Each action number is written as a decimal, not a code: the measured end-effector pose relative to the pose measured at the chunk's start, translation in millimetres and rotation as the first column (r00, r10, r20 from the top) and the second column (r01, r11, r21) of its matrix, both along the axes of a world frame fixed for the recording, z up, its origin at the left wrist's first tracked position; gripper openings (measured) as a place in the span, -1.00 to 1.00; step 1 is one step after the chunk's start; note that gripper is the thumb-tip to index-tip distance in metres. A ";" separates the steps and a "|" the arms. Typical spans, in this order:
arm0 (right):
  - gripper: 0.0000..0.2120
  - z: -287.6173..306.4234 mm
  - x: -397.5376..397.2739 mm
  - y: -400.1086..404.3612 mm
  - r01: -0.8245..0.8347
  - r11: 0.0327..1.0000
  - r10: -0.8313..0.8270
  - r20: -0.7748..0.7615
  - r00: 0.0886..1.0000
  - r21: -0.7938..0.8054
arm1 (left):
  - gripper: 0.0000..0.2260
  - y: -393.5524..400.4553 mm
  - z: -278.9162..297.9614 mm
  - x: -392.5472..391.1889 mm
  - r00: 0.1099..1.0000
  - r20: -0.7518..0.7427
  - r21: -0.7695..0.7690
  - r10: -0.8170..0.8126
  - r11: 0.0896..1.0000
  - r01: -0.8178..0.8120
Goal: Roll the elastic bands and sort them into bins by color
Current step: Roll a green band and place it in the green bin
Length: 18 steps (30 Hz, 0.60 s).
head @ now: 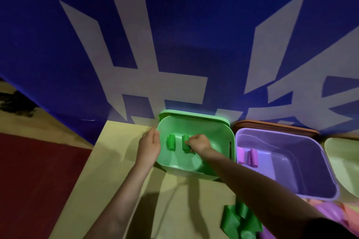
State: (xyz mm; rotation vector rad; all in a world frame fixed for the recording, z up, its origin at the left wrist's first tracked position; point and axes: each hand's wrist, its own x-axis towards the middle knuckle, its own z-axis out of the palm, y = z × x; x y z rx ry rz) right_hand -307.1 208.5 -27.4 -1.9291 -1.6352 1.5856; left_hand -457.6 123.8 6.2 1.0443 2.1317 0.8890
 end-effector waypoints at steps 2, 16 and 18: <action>-0.85 -14.1 -9.9 2.9 -0.028 1.000 0.027 0.076 0.997 0.011 | -0.66 -0.5 -12.2 2.6 0.996 0.088 0.000 0.032 0.999 -0.032; -0.79 -24.8 -38.8 4.1 -0.049 0.995 0.039 0.117 0.992 0.086 | -0.67 1.0 -35.0 1.9 0.965 0.218 0.083 0.145 0.983 -0.166; -0.88 -23.7 -42.7 0.6 -0.080 0.993 0.068 0.122 0.990 0.092 | -0.67 0.5 -34.3 2.4 0.964 0.225 0.086 0.143 0.982 -0.166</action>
